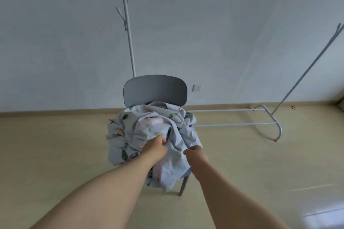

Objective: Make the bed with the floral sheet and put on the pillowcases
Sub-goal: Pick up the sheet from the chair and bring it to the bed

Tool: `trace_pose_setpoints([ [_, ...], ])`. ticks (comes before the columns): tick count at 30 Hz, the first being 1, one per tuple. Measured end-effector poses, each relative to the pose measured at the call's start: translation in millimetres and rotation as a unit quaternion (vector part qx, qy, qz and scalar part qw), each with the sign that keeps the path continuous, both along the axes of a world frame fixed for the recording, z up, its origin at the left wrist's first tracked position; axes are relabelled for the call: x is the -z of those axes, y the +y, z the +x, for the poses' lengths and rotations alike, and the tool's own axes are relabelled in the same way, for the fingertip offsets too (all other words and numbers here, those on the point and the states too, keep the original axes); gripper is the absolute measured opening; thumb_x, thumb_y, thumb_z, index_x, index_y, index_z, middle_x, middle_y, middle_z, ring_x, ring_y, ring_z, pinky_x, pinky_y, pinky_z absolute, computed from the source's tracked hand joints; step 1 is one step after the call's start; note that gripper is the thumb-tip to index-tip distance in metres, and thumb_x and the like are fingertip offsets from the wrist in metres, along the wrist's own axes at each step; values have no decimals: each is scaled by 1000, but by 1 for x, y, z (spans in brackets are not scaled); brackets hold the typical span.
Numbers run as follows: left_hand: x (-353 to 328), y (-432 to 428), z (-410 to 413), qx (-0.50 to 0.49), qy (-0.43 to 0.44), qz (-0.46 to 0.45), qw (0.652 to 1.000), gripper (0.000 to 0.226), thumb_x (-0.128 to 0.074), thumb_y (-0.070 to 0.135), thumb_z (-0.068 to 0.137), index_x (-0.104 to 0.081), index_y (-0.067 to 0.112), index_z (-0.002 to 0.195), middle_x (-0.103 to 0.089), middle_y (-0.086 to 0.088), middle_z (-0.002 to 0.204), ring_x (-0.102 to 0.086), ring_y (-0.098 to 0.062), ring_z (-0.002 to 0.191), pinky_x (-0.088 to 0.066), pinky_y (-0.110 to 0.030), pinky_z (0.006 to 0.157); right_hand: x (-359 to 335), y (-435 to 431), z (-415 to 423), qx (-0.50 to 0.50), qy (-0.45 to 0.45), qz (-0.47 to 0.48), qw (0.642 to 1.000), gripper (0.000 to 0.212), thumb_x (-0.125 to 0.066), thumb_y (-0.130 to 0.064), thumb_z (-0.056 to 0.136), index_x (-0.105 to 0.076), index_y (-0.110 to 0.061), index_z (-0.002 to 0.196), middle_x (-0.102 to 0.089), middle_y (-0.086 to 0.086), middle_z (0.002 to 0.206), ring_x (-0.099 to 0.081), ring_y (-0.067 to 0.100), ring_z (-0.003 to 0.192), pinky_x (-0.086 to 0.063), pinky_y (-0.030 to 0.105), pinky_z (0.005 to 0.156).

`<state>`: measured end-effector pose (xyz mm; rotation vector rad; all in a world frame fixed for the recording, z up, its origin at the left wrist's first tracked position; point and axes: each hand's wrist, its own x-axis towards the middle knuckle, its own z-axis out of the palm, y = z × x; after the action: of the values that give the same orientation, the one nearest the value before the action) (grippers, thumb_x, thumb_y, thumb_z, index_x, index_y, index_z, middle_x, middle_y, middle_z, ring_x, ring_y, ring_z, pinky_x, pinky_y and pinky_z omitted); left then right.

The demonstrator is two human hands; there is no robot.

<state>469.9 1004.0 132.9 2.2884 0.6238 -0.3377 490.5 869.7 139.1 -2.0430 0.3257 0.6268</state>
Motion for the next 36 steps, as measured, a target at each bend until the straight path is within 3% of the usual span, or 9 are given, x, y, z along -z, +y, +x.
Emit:
trace_pose_setpoints([
  [5,16,66,67,4,10,9,1000,40,-43,17,94,-42,18,134,-49,-8,135,-51,-28,118,-42,-29,87,9,64,60,-14,22,1,1000,5,-48,-12,85,-48,-16,83,-44,2,74,-37,15,60,-32,24,54],
  [8,31,89,95,-2,19,6,1000,50,-53,21,90,-37,17,137,-42,-8,139,-49,-27,120,-42,-29,86,26,79,93,-44,43,-12,998,52,-58,-18,84,-41,-15,132,-53,10,120,-54,21,87,-46,28,68],
  [10,43,102,115,-14,22,17,1000,62,-63,25,83,-34,18,138,-34,-9,144,-42,-28,127,-42,-31,97,37,87,119,-76,25,-51,995,71,-65,-24,81,-30,-22,143,-38,8,142,-46,29,122,-45,38,95],
  [14,63,119,158,-25,92,67,993,88,-70,36,78,-14,31,146,2,-3,156,-21,-31,139,-35,-40,105,59,103,175,-148,28,-137,979,89,-68,-30,80,-11,-33,149,-7,0,158,-17,31,143,-24,43,114],
  [24,125,160,252,13,260,113,959,123,-76,58,64,16,43,145,36,1,152,25,-38,142,-13,-65,111,132,127,305,-316,66,-296,899,111,-73,-50,71,10,-46,146,29,-4,155,13,32,146,-14,63,112],
  [28,166,172,258,-17,306,84,948,131,-77,60,55,17,44,144,36,2,151,22,-40,142,-16,-65,111,161,135,327,-356,100,-301,879,112,-74,-57,66,5,-49,145,37,-6,151,17,34,145,-17,69,107],
  [31,198,176,263,-6,306,71,949,125,-75,55,55,9,41,146,29,-1,154,14,-41,144,-13,-58,115,190,137,335,-345,128,-280,887,96,-75,-52,63,-19,-48,141,34,-9,152,9,36,145,-27,64,107],
  [34,212,169,269,-12,279,104,955,89,-71,41,64,-23,35,139,-5,-3,154,-17,-38,140,-29,-47,110,211,139,333,-335,146,-245,898,74,-71,-42,69,-35,-38,134,11,-2,157,-19,37,137,-36,46,104],
  [36,219,166,271,-17,243,115,963,43,-63,25,73,-45,22,111,-37,-5,134,-40,-37,122,-42,-40,94,221,139,330,-343,160,-245,892,66,-66,-40,75,-40,-29,134,-9,4,155,-30,36,132,-35,39,104],
])
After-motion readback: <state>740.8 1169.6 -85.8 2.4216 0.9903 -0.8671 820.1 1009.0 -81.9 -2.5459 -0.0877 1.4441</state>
